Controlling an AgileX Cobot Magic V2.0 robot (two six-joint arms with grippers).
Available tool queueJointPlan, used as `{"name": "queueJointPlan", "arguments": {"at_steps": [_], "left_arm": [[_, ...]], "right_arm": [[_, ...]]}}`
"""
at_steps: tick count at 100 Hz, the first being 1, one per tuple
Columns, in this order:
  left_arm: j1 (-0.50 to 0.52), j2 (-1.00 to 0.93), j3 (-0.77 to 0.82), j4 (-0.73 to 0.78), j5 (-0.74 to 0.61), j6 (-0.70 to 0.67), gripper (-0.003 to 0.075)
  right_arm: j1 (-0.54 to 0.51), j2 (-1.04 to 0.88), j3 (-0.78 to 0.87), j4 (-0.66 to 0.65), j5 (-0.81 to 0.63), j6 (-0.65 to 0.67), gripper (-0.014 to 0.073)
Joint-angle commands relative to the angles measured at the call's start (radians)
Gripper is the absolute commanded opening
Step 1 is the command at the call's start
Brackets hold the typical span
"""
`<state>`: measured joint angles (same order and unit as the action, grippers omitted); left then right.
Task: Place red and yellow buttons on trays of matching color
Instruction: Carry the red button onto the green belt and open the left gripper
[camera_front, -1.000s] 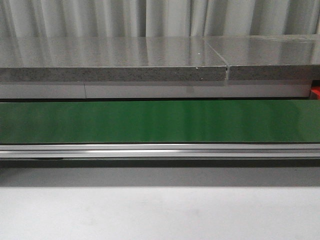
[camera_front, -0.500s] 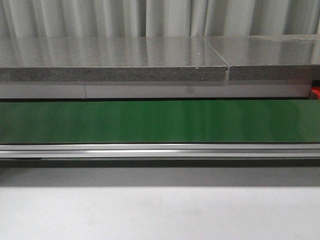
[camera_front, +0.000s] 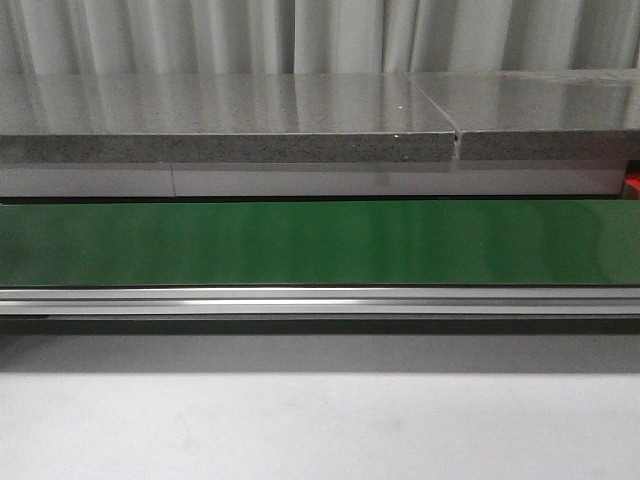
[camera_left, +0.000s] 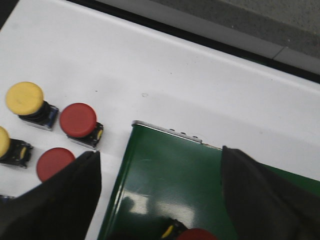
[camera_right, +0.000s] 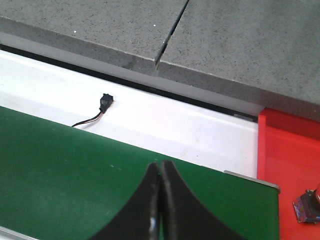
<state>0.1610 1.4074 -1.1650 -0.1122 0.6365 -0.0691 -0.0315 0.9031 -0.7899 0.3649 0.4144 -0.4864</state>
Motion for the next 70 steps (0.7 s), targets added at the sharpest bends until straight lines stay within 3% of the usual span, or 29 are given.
{"name": "queueJointPlan", "arguments": {"at_steps": [1, 37, 70], "left_arm": [[0.041, -0.065, -0.037, -0.009, -0.025, -0.015, 0.0498], [0.307, -0.042, 0.057, -0.007, 0.006, -0.015, 0.0498], [0.372, 0.131, 0.078, 0.011, -0.060, -0.015, 0.0498]], "right_arm": [[0.001, -0.016, -0.026, 0.012, -0.062, -0.011, -0.0067], [0.001, -0.016, -0.026, 0.012, -0.062, -0.011, -0.0067], [0.001, -0.016, -0.026, 0.012, -0.062, -0.011, -0.0067]]}}
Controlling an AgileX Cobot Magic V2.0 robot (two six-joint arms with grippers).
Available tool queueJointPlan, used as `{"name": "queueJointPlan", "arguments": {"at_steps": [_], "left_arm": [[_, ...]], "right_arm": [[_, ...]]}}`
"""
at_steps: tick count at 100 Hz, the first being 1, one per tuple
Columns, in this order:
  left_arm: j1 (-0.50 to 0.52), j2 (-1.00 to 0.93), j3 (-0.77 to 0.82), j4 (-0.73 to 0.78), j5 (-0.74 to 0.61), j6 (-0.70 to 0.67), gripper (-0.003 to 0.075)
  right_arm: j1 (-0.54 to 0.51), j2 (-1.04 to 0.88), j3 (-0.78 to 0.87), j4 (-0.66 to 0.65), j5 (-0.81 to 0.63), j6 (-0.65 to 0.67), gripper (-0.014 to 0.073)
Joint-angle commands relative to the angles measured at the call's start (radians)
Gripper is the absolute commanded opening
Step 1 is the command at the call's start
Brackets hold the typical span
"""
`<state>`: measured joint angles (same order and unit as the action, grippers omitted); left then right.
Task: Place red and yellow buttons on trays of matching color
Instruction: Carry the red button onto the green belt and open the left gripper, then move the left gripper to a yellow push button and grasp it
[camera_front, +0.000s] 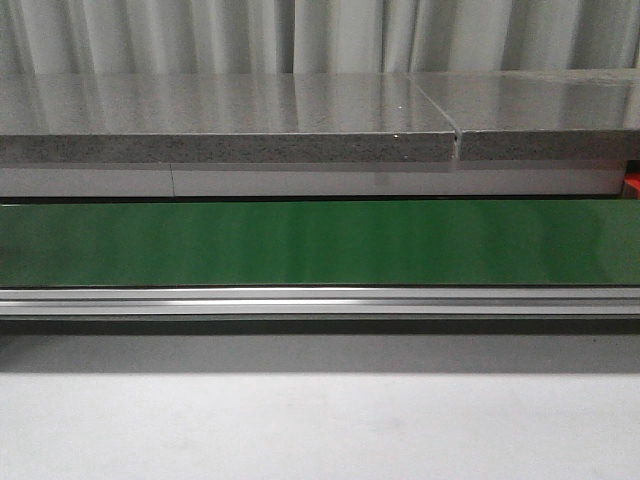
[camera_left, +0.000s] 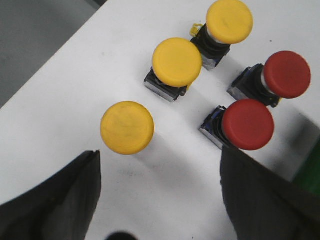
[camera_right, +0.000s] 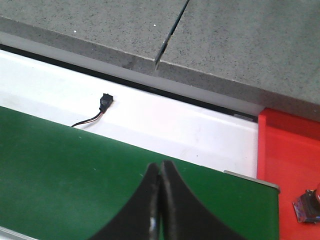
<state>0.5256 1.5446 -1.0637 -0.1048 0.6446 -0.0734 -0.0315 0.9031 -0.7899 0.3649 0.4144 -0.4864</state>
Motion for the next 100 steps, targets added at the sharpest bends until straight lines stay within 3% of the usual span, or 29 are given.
{"name": "queueJointPlan", "arguments": {"at_steps": [1, 77, 89, 100], "left_arm": [[0.011, -0.001, -0.023, 0.006, -0.073, -0.011, 0.0498], [0.022, 0.169, -0.029, 0.037, -0.199, -0.011, 0.0488], [0.022, 0.169, -0.029, 0.037, -0.205, -0.011, 0.0395], [0.022, 0.169, -0.029, 0.037, -0.199, -0.011, 0.0226]], "right_arm": [[0.001, -0.016, -0.026, 0.012, -0.062, -0.011, -0.0067], [0.001, -0.016, -0.026, 0.012, -0.062, -0.011, -0.0067], [0.001, -0.016, -0.026, 0.012, -0.062, -0.011, -0.0067], [0.001, -0.016, -0.026, 0.012, -0.062, -0.011, -0.0067]]}}
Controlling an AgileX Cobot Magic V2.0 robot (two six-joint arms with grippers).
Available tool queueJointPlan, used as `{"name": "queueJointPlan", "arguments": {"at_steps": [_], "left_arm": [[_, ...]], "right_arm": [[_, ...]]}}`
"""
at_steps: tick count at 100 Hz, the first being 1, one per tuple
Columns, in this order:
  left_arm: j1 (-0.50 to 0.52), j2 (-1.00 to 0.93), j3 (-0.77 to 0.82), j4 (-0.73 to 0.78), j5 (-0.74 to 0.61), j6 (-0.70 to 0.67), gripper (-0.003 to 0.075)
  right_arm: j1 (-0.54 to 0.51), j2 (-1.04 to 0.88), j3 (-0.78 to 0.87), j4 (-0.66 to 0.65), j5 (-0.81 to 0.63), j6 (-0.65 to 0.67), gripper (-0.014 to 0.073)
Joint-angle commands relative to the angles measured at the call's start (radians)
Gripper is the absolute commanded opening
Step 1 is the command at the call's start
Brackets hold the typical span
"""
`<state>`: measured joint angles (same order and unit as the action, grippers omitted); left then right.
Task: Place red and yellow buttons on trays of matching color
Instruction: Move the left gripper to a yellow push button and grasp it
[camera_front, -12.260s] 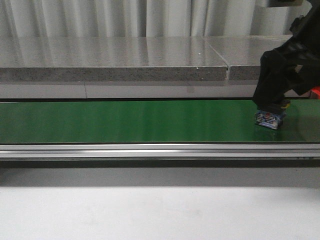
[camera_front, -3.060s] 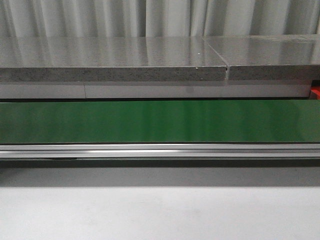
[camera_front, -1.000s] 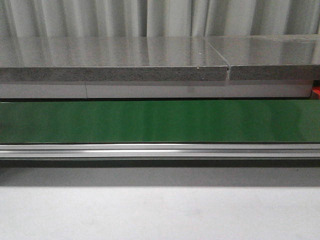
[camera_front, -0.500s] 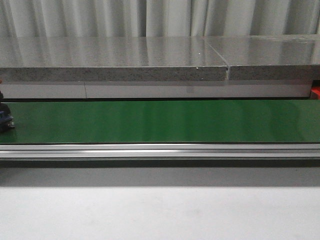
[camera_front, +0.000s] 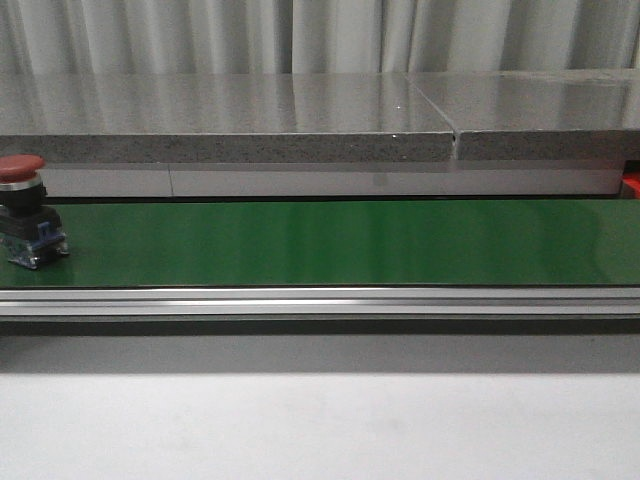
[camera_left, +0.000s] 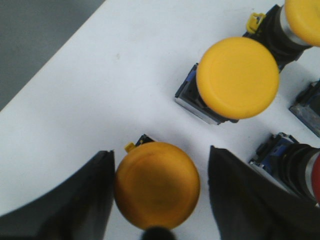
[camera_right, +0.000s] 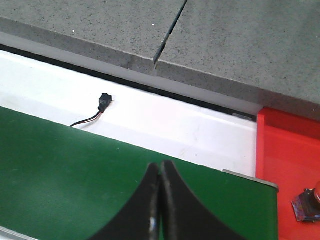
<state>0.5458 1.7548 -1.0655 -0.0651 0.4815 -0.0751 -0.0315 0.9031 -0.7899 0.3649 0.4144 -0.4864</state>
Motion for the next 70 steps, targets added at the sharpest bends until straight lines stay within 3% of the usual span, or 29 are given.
{"name": "queueJointPlan", "arguments": {"at_steps": [1, 18, 51, 70], "left_arm": [[0.002, -0.042, -0.027, -0.003, -0.033, -0.009, 0.0215], [0.002, -0.047, -0.027, -0.007, -0.004, -0.009, -0.0021], [0.000, -0.183, -0.027, -0.034, 0.021, -0.019, -0.0019], [-0.054, -0.333, -0.027, -0.036, 0.023, -0.019, -0.0019]], "right_arm": [[0.001, -0.016, -0.026, 0.012, -0.062, -0.011, -0.0067], [0.001, -0.016, -0.026, 0.012, -0.062, -0.011, -0.0067], [0.001, -0.016, -0.026, 0.012, -0.062, -0.011, -0.0067], [0.001, -0.016, -0.026, 0.012, -0.062, -0.011, -0.0067]]}}
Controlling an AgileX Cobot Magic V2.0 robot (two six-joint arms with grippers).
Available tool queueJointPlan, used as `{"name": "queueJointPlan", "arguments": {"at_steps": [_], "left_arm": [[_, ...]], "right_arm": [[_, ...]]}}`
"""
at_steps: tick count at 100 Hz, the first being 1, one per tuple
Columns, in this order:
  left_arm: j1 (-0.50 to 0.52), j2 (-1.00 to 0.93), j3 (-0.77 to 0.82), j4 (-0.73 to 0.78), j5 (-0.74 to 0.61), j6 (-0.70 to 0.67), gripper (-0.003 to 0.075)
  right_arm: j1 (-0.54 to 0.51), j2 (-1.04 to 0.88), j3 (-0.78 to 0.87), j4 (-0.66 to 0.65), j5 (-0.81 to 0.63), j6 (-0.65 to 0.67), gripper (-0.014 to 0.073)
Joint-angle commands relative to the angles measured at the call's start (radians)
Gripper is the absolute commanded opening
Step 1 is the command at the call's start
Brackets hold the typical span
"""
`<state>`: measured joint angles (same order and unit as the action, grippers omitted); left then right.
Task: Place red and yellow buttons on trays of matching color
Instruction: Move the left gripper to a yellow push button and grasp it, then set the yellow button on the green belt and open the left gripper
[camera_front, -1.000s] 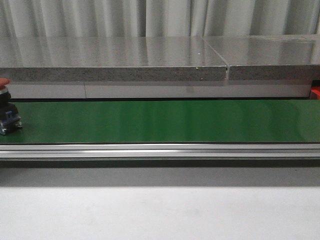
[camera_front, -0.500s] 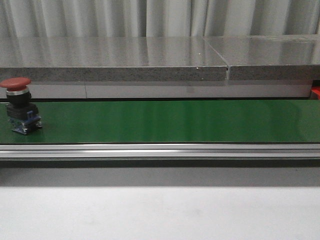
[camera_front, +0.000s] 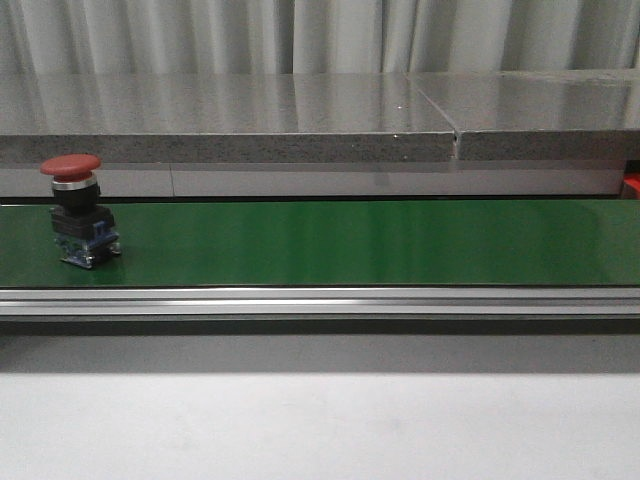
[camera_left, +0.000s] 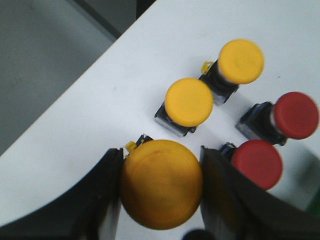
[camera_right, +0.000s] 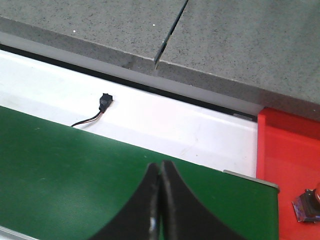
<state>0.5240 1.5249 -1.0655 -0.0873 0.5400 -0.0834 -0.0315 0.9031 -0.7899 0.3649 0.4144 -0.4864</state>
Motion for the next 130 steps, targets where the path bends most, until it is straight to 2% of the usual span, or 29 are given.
{"name": "queueJointPlan", "arguments": {"at_steps": [1, 26, 61, 87, 130], "left_arm": [[-0.036, -0.109, -0.027, -0.014, -0.036, -0.011, -0.0019], [-0.192, -0.251, -0.027, -0.014, -0.029, -0.011, -0.0019], [-0.408, -0.209, -0.027, -0.014, 0.021, -0.009, -0.0019], [-0.432, -0.108, -0.027, 0.016, 0.090, -0.009, -0.0019], [-0.432, -0.041, -0.027, 0.016, 0.075, -0.009, -0.0009]], "right_arm": [[0.001, -0.016, -0.026, 0.012, -0.062, -0.011, -0.0067], [0.001, -0.016, -0.026, 0.012, -0.062, -0.011, -0.0067], [0.001, -0.016, -0.026, 0.012, -0.062, -0.011, -0.0067], [0.001, -0.016, -0.026, 0.012, -0.062, -0.011, -0.0067], [0.001, -0.016, -0.026, 0.012, -0.062, -0.011, -0.0067]]}}
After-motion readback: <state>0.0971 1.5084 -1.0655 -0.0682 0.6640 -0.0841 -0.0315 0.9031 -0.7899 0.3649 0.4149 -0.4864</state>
